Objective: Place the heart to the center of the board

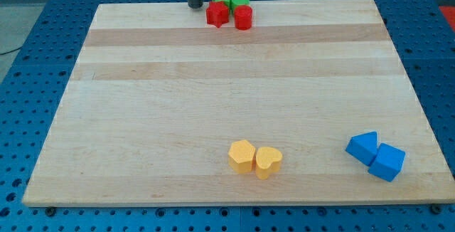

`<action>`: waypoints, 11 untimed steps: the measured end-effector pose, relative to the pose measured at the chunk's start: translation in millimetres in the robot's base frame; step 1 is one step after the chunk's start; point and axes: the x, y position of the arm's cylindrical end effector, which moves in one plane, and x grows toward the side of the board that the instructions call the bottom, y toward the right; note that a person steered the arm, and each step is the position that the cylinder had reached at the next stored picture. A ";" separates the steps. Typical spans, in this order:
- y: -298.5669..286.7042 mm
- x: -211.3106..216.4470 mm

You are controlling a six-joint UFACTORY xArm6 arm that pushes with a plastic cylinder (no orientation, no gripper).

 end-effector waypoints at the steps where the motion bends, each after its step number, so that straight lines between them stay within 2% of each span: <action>1: 7.4 -1.6; 2: 6.3 -0.7; 3: -46.4 44.4; 4: -65.9 145.5; 6: -51.9 367.9; 7: 4.1 424.8; 9: 139.3 424.6; 10: 170.6 422.6; 11: 152.2 421.7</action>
